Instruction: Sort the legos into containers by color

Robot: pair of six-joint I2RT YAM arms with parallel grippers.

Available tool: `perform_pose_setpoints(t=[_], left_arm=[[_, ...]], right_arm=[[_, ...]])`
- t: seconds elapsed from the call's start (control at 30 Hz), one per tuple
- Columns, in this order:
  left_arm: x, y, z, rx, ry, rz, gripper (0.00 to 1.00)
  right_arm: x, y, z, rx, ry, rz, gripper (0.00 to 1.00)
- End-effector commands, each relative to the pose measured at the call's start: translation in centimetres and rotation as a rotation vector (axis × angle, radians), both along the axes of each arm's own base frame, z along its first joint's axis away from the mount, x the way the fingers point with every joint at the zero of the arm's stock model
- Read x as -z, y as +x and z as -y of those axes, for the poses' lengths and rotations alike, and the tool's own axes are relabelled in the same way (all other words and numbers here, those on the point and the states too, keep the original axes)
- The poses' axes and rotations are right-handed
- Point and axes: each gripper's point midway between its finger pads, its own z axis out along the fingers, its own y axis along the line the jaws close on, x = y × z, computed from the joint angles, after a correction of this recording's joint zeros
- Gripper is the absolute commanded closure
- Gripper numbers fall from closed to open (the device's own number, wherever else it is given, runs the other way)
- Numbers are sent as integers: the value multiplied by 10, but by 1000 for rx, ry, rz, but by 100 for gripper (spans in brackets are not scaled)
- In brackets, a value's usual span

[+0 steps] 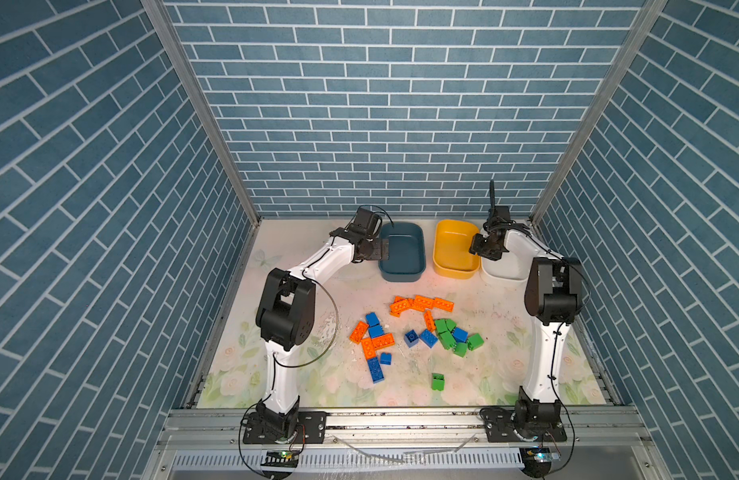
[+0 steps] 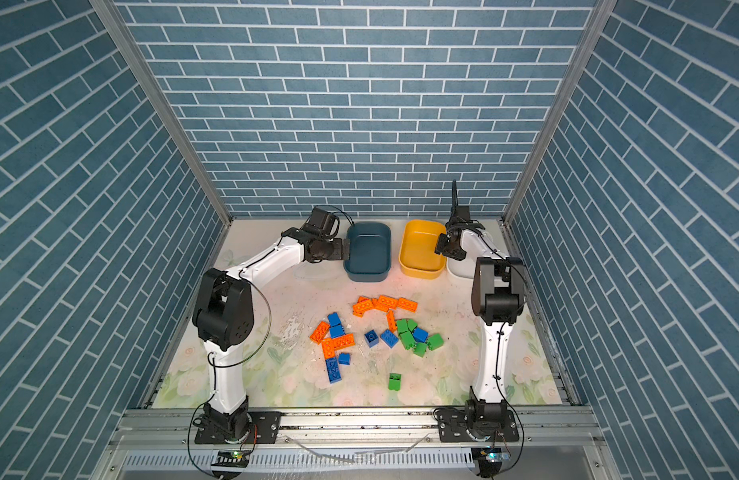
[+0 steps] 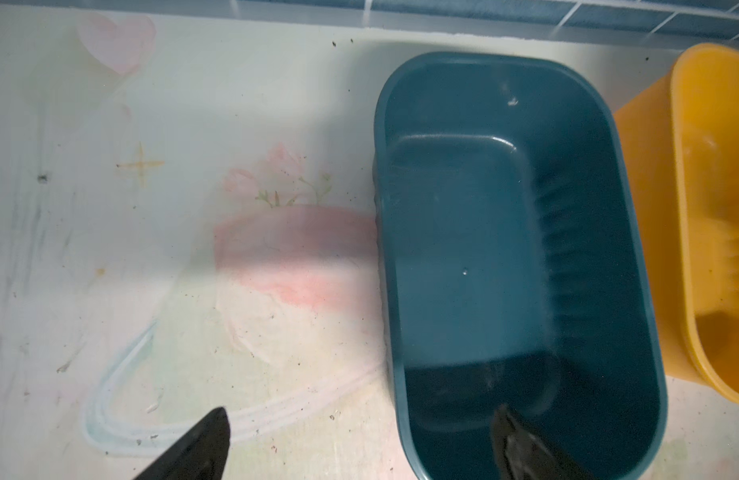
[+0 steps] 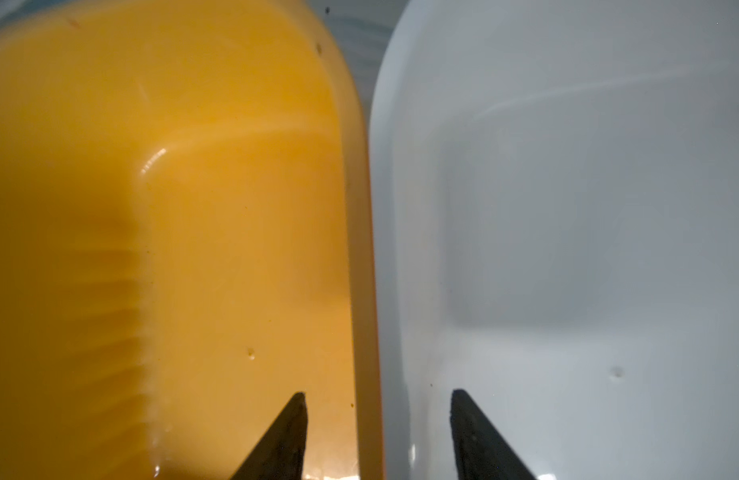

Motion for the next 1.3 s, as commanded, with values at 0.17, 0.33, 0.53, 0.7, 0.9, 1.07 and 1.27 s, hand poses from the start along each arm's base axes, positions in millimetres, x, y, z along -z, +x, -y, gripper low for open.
perform_pose_setpoints(t=[0.17,0.33,0.53,0.7,0.9,1.07,1.27], left_arm=[[16,-3,5,10,12,-73,1],[20,3,2,11,51,-88,1],[26,6,-15,-28,143,-94,1],[37,-2,-28,-49,183,-128,1],[45,-19,-28,-22,166,-162,1],[38,-31,-42,-9,208,-146,1],[34,-37,-77,-37,236,-151,1]], right_arm=[[-1,-11,-32,-179,-63,-8,65],[4,-22,-61,-262,-18,-19,67],[11,-32,-87,-354,-30,-24,69],[11,-46,-107,-406,-41,-43,69],[13,-59,-130,-401,-51,-68,68],[13,-64,-144,-357,-60,-77,68],[11,-64,-161,-273,-38,-60,66]])
